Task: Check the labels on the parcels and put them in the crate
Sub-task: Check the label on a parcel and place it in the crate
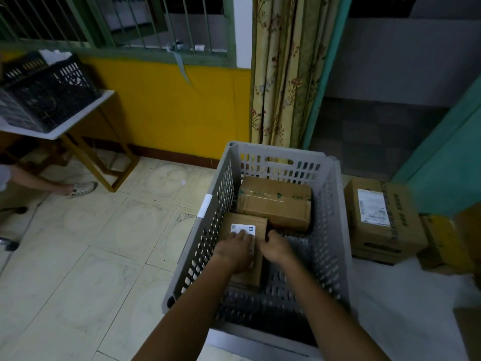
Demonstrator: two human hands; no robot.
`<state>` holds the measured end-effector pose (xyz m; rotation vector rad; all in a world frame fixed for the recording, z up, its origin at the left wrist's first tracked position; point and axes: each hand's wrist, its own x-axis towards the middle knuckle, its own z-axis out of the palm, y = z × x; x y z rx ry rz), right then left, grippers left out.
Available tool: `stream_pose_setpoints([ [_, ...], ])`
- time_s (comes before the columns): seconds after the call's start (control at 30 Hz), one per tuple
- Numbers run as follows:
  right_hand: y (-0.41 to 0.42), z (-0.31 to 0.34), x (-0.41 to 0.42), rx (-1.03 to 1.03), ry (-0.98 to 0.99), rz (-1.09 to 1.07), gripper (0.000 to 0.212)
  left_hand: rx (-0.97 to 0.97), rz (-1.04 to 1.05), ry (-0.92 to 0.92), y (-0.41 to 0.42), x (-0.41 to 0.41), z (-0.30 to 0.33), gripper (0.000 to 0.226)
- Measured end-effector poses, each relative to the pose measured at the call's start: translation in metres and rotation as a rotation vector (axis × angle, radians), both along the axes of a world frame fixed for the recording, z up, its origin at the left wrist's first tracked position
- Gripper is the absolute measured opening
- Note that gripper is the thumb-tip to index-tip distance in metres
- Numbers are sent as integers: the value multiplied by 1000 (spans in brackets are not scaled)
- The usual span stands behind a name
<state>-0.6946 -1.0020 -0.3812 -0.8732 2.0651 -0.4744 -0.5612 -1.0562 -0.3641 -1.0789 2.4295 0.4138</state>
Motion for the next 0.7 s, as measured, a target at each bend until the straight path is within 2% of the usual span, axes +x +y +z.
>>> stream_pose_setpoints([
  [0.17, -5, 39, -19, -114, 229, 131, 20, -110, 0, 61, -14, -10, 29, 66],
  [0.27, -6, 69, -31, -145, 355, 199, 30, -160, -14, 130, -22, -18, 62, 69],
  [0.47, -1, 117, -48, -260, 415, 158, 44, -247, -20, 275, -35, -36, 108, 77],
  [0.7, 34, 164, -80, -297, 530, 113, 42, -288, -91, 312, -24, -62, 159, 77],
])
